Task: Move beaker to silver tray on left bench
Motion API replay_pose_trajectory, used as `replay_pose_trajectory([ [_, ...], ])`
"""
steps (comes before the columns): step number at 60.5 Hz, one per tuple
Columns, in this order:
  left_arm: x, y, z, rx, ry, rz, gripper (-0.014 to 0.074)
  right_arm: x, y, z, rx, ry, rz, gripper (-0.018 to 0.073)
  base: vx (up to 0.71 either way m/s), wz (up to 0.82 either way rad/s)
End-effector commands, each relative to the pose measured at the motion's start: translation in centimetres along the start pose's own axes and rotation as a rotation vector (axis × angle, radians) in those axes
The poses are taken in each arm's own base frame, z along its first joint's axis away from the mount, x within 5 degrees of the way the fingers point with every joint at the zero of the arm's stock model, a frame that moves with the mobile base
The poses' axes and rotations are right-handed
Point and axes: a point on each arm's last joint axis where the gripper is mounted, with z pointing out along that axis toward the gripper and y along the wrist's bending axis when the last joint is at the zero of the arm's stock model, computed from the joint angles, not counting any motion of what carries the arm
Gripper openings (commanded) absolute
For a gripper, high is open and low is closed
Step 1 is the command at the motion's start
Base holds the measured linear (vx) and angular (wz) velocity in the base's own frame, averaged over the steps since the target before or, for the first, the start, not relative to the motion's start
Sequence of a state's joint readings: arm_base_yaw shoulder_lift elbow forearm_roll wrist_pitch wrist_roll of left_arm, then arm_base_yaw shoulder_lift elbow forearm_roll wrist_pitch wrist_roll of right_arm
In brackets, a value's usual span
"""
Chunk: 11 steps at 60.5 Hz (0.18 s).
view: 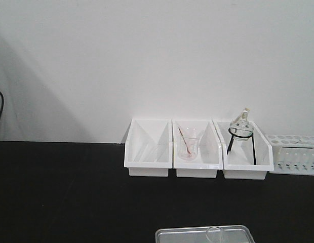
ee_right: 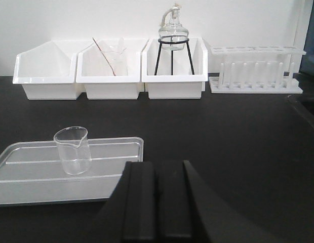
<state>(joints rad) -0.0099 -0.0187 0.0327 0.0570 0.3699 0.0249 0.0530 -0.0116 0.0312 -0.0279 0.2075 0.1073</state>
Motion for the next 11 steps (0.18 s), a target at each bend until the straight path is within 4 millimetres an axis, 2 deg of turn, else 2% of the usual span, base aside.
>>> replay_pose_trajectory([
  [1,-0.09,-0.07,0.16,0.006,-0.064,-0.003,0.0001,-0.62,0.02,-0.08,-0.001,-0.088,-0.014,-0.0011,0.00,0.00],
  [11,-0.09,-0.07,0.16,0.006,-0.064,-0.003,0.0001,-0.62,0.02,-0.08,-0.001,-0.088,-0.014,-0.0011,0.00,0.00],
])
